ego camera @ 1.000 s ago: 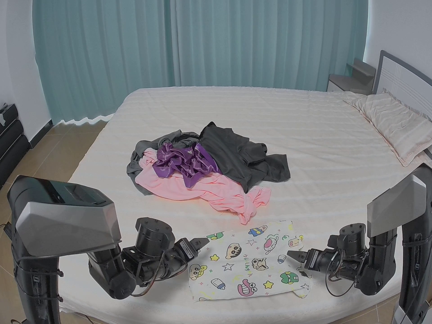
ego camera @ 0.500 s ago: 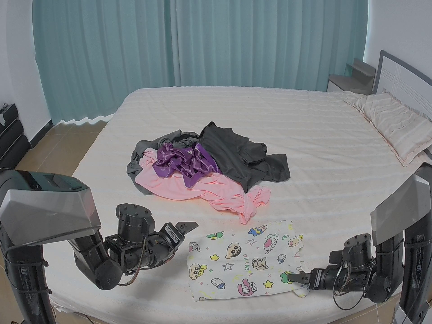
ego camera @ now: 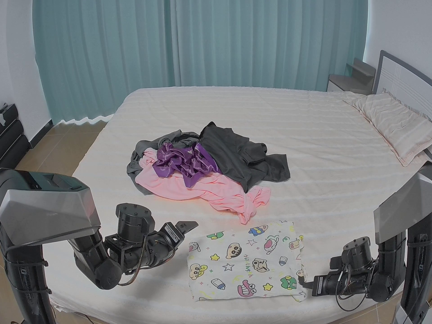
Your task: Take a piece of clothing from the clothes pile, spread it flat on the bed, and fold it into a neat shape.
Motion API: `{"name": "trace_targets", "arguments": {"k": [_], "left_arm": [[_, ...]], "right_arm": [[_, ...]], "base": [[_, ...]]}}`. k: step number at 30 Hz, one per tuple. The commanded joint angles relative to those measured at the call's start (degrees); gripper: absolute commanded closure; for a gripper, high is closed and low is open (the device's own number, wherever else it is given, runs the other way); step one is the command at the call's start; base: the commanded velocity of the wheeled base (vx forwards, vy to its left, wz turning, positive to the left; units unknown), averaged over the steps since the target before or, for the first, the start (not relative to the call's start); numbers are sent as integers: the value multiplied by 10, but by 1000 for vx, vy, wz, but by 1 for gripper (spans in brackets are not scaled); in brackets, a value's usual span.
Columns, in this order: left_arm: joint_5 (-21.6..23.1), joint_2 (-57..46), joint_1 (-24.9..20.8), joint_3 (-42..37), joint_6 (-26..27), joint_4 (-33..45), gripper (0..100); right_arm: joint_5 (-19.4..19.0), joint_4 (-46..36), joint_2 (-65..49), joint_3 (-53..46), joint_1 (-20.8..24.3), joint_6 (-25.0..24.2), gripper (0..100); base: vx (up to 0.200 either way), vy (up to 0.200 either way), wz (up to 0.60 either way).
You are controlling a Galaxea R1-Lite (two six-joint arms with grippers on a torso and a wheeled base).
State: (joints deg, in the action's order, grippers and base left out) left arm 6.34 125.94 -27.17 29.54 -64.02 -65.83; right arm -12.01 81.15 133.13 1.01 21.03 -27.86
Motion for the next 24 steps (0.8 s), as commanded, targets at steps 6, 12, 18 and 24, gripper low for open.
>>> {"name": "trace_targets", "arguments": {"k": [6, 12, 18, 24], "left_arm": [[0, 4, -1, 1, 0, -1, 0], [-1, 4, -2, 1, 1, -1, 0], [-1, 4, -2, 2, 1, -1, 0], [1, 4, 0, 3, 1, -1, 0]], "right_arm": [[23, -44, -25, -10, -17, 41, 100], [26, -52, -18, -10, -23, 60, 100], [27, -22, -51, -10, -39, 61, 0], [28, 37, -83, 33, -60, 54, 0]], "base": [[0, 0, 0], [0, 0, 0], [0, 0, 0], [0, 0, 0]]}}
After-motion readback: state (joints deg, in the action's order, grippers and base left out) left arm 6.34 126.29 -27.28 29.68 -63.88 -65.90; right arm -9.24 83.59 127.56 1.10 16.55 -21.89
